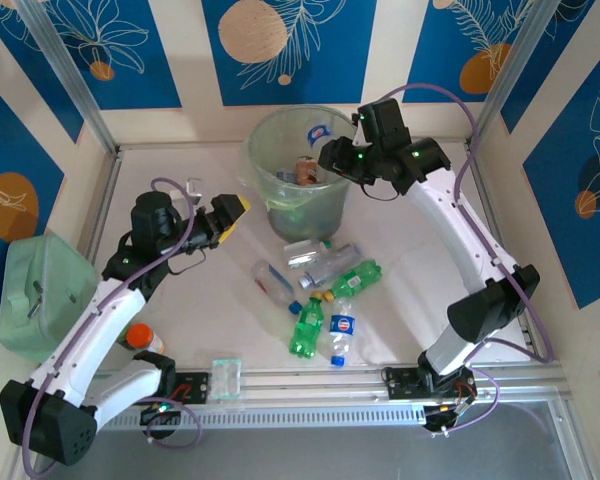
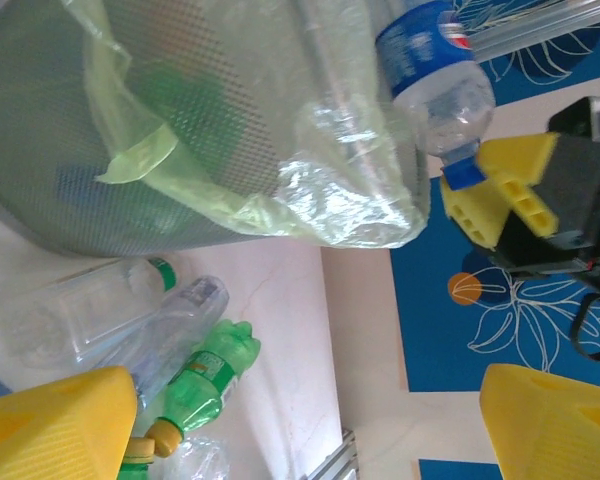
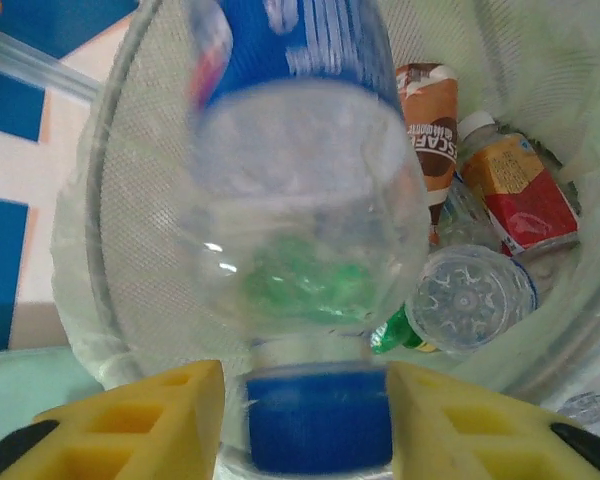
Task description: Put the plastic bottles in the bin
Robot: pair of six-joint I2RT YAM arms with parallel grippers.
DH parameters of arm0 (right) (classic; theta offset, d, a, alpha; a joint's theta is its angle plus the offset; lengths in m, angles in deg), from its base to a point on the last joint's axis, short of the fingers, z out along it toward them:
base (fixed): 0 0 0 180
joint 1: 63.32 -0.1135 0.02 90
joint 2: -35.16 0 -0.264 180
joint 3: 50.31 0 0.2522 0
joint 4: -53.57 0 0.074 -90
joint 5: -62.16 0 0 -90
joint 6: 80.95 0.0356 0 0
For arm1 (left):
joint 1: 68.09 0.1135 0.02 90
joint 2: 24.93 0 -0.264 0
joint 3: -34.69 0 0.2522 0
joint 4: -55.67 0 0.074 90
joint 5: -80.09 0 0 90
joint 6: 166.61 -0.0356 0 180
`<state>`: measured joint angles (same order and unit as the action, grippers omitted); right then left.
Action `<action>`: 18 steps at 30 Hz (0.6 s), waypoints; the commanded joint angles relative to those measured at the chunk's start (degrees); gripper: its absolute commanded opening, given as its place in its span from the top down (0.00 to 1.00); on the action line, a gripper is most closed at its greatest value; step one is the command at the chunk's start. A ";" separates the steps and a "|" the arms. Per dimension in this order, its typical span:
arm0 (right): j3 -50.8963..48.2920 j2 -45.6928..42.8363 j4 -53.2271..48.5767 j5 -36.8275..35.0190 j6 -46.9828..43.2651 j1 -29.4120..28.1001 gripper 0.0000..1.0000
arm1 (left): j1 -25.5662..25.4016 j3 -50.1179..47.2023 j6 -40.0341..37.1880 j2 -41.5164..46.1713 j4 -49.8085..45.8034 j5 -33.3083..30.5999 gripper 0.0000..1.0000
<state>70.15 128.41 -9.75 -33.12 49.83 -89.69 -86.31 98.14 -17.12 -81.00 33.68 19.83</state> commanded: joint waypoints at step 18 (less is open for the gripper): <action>-12.47 -14.39 -0.28 -10.42 -0.58 -2.00 0.32 | 0.31 -6.08 -0.63 -0.36 -4.86 -4.58 0.17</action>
<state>61.62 118.36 -9.75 -39.61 49.13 -90.74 -86.31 92.85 -17.12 -81.04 30.38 16.52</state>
